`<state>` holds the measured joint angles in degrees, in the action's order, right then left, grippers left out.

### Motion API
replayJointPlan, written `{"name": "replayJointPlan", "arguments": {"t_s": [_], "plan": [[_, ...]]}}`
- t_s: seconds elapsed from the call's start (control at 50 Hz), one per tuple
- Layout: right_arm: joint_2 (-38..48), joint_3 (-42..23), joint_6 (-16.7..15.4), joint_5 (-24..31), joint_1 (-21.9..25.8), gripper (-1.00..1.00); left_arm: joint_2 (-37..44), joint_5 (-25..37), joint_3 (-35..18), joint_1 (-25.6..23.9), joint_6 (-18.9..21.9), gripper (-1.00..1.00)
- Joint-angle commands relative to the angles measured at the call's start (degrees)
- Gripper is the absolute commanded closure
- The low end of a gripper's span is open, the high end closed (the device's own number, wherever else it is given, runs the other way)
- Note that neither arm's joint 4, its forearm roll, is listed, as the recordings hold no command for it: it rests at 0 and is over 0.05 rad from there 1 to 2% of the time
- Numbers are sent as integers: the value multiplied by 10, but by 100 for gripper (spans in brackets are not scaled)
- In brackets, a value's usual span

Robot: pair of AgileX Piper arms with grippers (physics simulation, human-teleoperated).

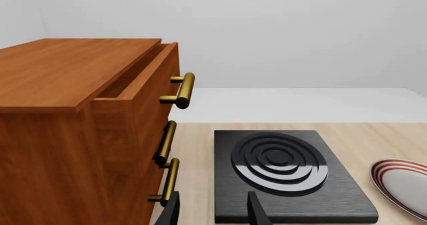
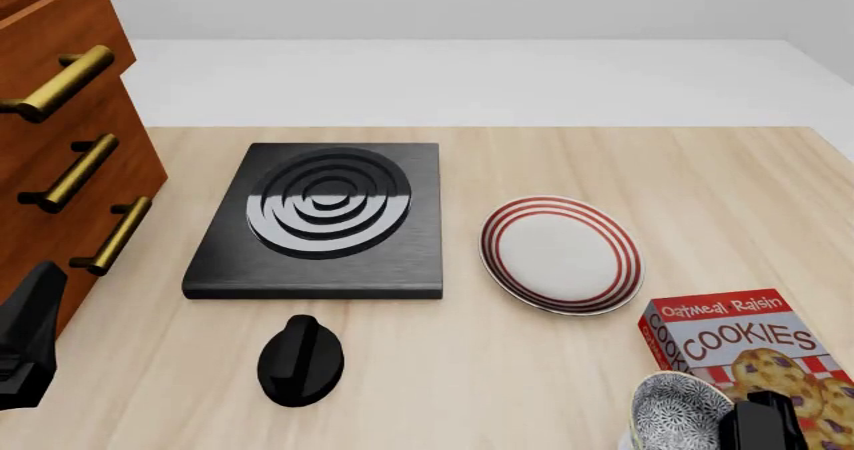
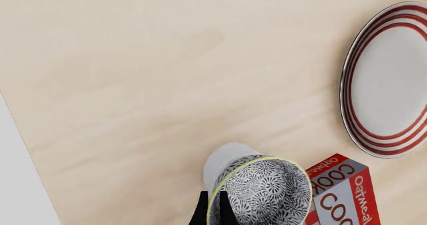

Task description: Pick the akita bowl on the ramekin and place it on the plate.

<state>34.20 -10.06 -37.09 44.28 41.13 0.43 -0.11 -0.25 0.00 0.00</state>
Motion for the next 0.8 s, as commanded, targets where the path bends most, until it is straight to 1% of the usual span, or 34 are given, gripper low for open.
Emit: {"name": "replayJointPlan", "arguments": {"t_s": [0.02, 0.08, 0.14, 0.16, 0.2, 0.28, 0.3, 0.36, 0.4, 0.44, 0.5, 0.62, 0.68, 0.74, 0.8], "plan": [[-61, -17, -42, 60, -13, 100, 0, 0, 0, 0, 0, -100], [-73, -19, -43, 77, -19, 100, 0, 0, 0, 0, 0, -100], [-95, -35, -59, 108, -32, 100, 0, 0, 0, 0, 0, -100], [-96, -35, -59, 109, -32, 100, 0, 0, 0, 0, 0, -100], [-108, -51, -73, 130, -38, 100, 0, 0, 0, 0, 0, -100], [-109, -74, -87, 154, -42, 100, 0, 0, 0, 0, 0, -100], [-113, -80, -97, 163, -47, 100, 0, 0, 0, 0, 0, -100], [-106, -102, -110, 178, -52, 100, 0, 0, 0, 0, 0, -100], [-115, -115, -134, 187, -71, 100, 0, 0, 0, 0, 0, -100], [-99, -140, -142, 182, -77, 100, 0, 0, 0, 0, 0, -100], [-97, -169, -157, 191, -91, 100, 0, 0, 0, 0, 0, -100], [-92, -206, -182, 205, -114, 100, 0, 0, 0, 0, 0, -100], [-85, -221, -186, 206, -117, 100, 0, 0, 0, 0, 0, -100], [-75, -226, -187, 195, -119, 100, 0, 0, 0, 0, 0, -100], [-60, -225, -179, 180, -120, 100, 0, 0, 0, 0, 0, -100]]}}
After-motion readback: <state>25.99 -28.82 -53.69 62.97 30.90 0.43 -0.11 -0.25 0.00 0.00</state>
